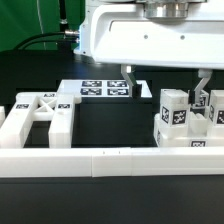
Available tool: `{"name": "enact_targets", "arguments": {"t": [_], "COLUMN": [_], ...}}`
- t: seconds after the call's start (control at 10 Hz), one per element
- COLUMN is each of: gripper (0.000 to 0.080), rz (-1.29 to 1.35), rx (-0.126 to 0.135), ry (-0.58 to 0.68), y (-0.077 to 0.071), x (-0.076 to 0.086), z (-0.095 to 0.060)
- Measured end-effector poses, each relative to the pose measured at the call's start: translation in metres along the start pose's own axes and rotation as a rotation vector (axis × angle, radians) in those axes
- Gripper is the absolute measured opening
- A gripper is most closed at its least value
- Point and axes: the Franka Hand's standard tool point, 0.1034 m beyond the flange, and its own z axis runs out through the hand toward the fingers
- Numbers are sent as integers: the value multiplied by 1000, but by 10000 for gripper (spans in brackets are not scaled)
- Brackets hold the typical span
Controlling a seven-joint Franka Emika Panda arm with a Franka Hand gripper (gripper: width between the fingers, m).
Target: Assemble chair
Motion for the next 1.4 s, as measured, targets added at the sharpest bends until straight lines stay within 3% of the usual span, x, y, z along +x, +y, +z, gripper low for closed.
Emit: {"name": "enact_targets", "arguments": {"t": [0.9,1.0,1.1,1.3,1.4], "gripper": [649,522,522,286,286], "rz": [-534,-532,-514,-487,-420], "rx": [-38,-38,-38,-38,-37], "ry": [1,1,0,1,3], "y": [-2,-1,-1,-1,-1], "x": [-5,-5,-5,-5,-4], "z": [4,4,4,4,4]}}
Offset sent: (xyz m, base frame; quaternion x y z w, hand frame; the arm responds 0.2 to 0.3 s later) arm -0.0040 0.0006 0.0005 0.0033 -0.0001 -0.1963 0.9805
